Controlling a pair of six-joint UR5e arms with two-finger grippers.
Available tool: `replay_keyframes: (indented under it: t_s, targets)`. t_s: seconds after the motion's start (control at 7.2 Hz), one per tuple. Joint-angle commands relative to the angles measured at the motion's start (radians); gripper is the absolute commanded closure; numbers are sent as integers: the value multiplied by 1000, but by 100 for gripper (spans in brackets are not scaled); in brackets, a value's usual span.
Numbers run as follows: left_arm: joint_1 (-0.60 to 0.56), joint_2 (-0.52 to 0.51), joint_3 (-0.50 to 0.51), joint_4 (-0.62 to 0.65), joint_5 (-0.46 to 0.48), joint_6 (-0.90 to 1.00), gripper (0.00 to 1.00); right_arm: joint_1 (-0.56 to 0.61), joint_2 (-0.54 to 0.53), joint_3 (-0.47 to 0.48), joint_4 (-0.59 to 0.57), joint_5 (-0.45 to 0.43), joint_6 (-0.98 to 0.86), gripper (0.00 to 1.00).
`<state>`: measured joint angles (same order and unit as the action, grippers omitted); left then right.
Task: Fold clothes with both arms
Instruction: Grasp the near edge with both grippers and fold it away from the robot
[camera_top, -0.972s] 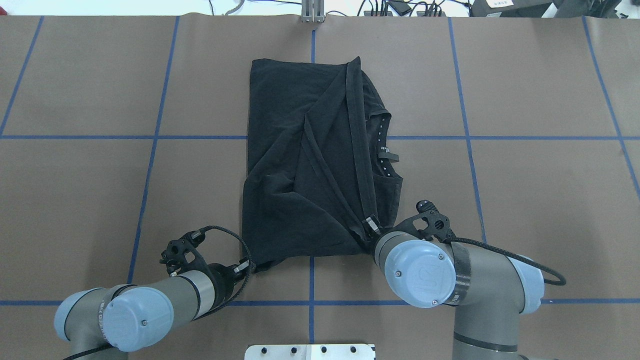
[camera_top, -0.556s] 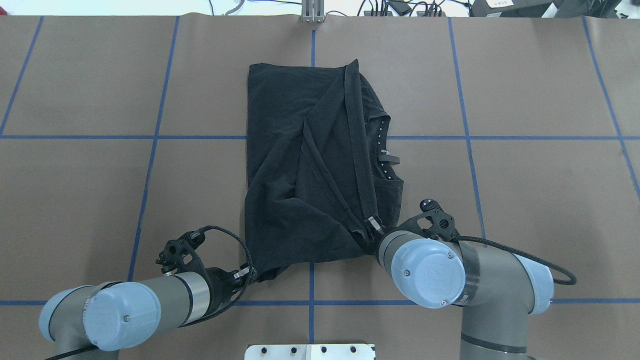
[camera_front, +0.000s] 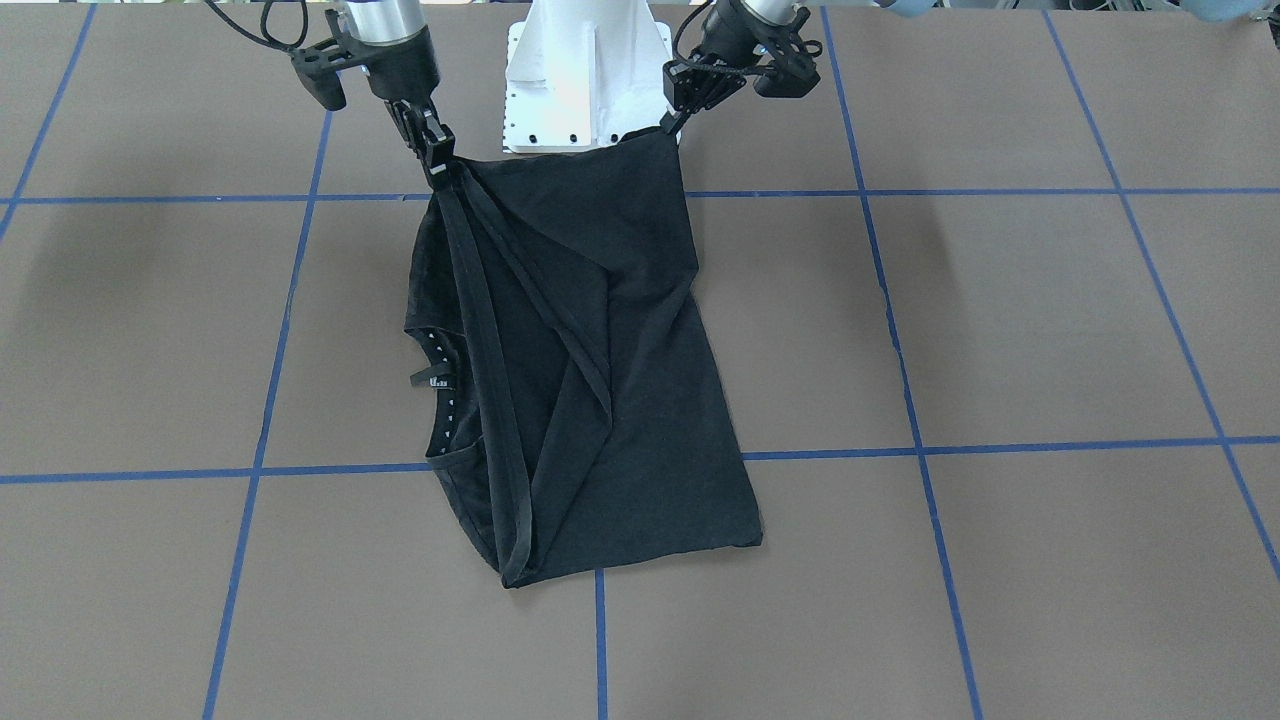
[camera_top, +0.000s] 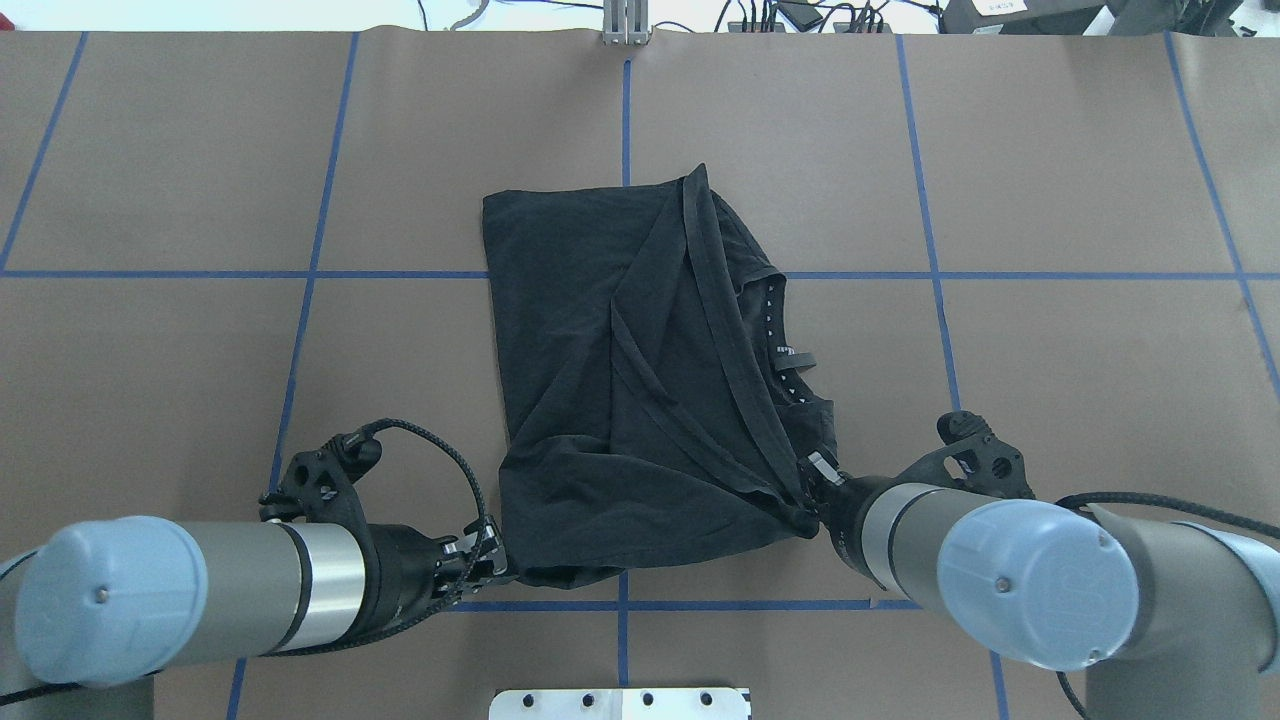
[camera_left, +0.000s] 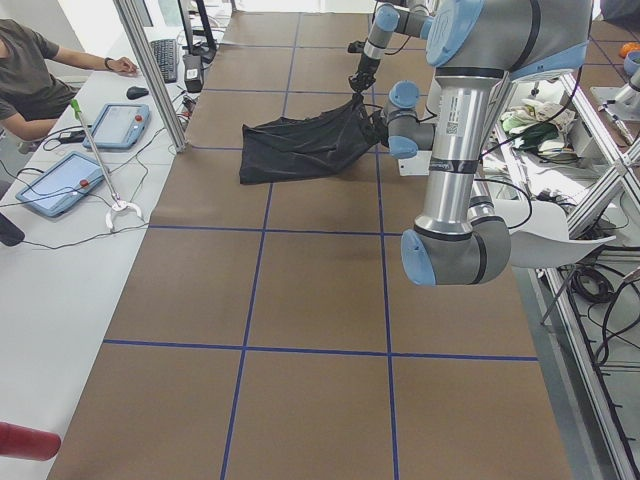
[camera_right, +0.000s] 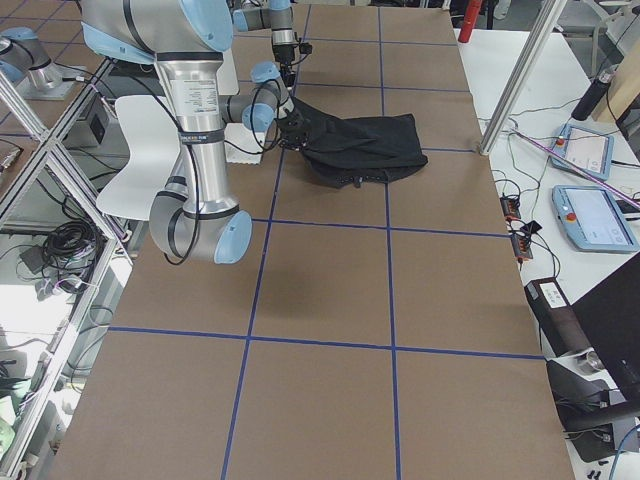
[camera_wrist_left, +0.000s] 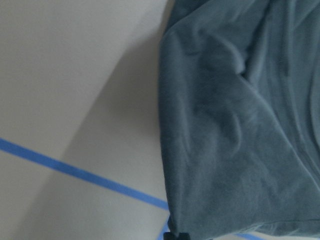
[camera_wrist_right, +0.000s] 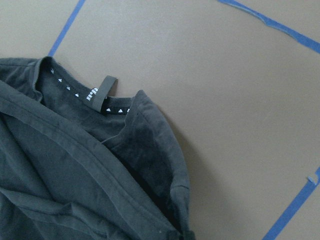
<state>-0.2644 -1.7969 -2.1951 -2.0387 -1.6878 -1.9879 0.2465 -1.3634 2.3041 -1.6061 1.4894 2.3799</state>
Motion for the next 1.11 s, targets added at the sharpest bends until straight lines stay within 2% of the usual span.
replay_keyframes:
  t_s: [0.0, 0.14, 0.42, 0.69, 0.83, 0.97]
  targets:
    - [-253, -89, 50, 11, -155, 85, 100, 179, 91, -6, -69, 153, -84, 100]
    - [-338, -157, 142, 11, -208, 101, 100, 267, 162, -90, -81, 214, -117, 100]
    - [-445, -267, 324, 2, -220, 168, 100, 403, 355, -344, -75, 329, -189, 100]
    - [-489, -332, 478, -15, -219, 228, 100, 460, 528, -624, -64, 341, -296, 100]
    - [-499, -355, 582, -82, -217, 242, 100, 488, 606, -810, 10, 354, -359, 100]
    - [-524, -369, 710, -207, -211, 247, 100, 531, 662, -1001, 173, 368, -399, 100]
